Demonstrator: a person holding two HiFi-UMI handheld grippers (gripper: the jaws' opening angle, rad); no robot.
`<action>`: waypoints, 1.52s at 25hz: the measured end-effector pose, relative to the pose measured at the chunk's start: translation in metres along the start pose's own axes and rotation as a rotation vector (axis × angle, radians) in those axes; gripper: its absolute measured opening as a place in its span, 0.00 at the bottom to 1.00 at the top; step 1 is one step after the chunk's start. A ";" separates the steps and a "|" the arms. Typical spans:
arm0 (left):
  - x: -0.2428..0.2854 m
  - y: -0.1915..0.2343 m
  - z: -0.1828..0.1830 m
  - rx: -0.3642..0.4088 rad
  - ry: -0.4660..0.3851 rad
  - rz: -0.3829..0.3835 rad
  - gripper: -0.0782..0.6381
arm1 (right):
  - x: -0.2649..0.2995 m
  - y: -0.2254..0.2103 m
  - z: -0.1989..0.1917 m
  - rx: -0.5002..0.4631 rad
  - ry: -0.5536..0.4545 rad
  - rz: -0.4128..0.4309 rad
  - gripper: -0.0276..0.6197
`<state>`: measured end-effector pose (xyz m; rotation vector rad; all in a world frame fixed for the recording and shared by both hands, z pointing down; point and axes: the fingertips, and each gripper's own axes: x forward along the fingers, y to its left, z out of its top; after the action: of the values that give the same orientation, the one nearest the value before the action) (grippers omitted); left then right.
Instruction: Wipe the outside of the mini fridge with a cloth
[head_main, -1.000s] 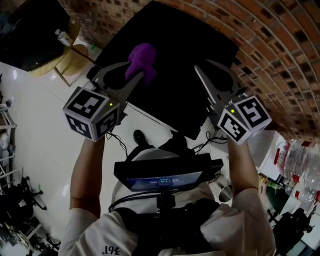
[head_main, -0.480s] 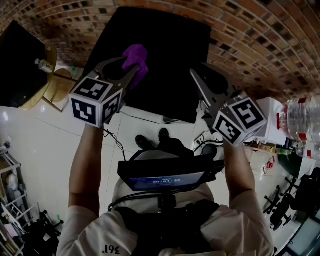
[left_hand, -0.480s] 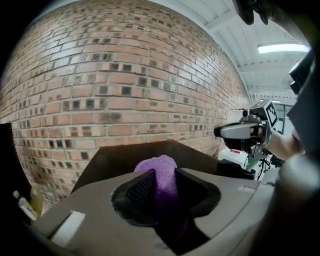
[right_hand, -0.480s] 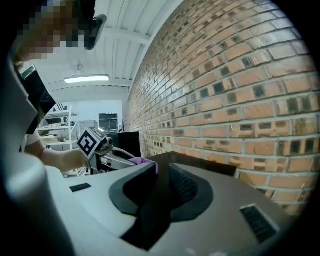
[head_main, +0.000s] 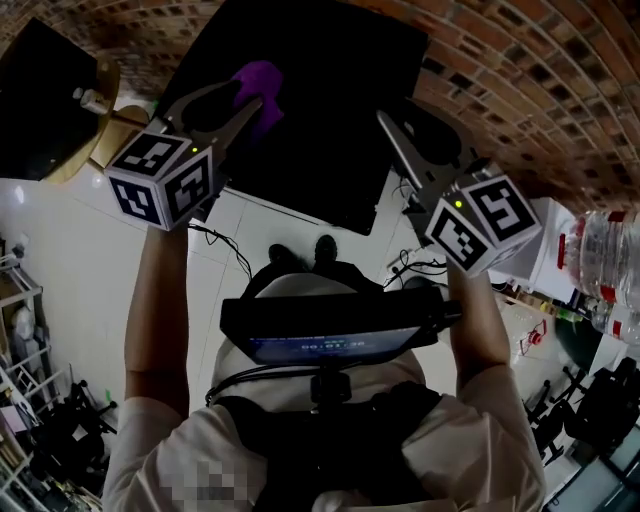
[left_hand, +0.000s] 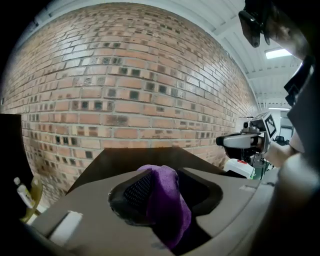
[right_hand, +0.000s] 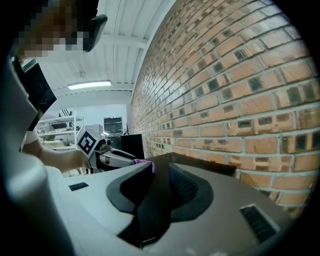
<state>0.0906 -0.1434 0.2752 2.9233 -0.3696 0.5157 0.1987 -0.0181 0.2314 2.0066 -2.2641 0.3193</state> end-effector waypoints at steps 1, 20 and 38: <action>-0.001 0.002 0.002 -0.005 -0.008 0.010 0.34 | 0.001 -0.001 0.000 -0.001 -0.002 0.005 0.23; -0.026 0.019 0.021 -0.063 -0.164 -0.255 0.34 | 0.037 0.028 -0.004 0.063 -0.013 -0.229 0.23; -0.041 0.025 0.018 -0.147 -0.214 -0.440 0.22 | 0.075 0.059 -0.025 0.132 0.010 -0.483 0.24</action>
<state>0.0528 -0.1622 0.2467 2.7945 0.2062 0.1076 0.1286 -0.0788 0.2667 2.5174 -1.7090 0.4348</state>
